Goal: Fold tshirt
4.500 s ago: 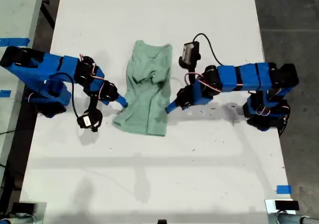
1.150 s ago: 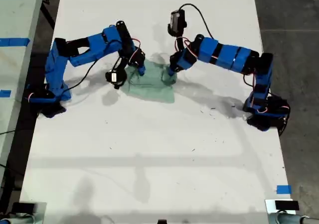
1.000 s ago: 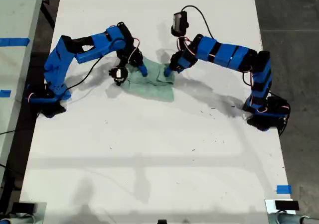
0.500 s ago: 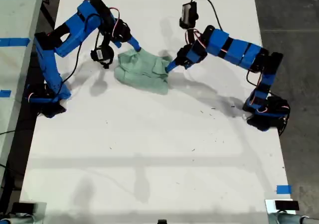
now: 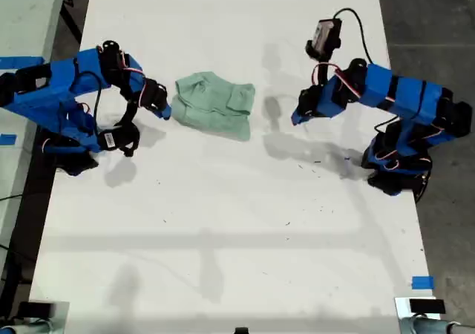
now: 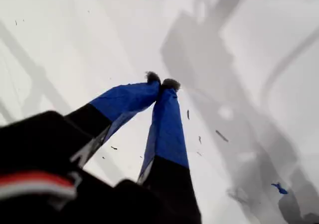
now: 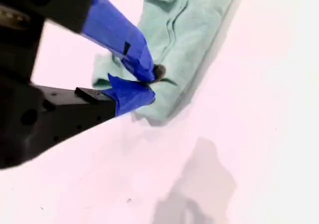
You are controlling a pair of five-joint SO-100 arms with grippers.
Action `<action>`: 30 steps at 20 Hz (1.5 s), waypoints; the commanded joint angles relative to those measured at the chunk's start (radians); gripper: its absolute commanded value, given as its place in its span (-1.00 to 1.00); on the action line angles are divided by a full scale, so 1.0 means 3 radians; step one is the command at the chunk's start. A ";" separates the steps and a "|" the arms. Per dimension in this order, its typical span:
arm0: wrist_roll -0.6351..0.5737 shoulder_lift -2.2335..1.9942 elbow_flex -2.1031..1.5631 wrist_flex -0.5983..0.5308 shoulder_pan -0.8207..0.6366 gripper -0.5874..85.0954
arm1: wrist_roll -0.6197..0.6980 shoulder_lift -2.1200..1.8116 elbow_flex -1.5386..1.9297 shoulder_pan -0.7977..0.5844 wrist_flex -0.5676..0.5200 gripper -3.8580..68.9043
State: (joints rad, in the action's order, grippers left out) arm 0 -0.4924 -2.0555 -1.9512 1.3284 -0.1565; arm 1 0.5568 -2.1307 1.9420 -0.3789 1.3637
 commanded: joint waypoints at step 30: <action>0.1278 -0.4254 -0.3554 0.0307 0.0941 -0.76 | 0.0036 -0.4096 0.3538 0.0389 -0.0440 -0.84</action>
State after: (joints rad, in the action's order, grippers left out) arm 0 -0.0905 -3.3318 -3.0219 1.3438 0.1058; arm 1 0.5154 -3.3563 3.0173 -0.2470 1.2333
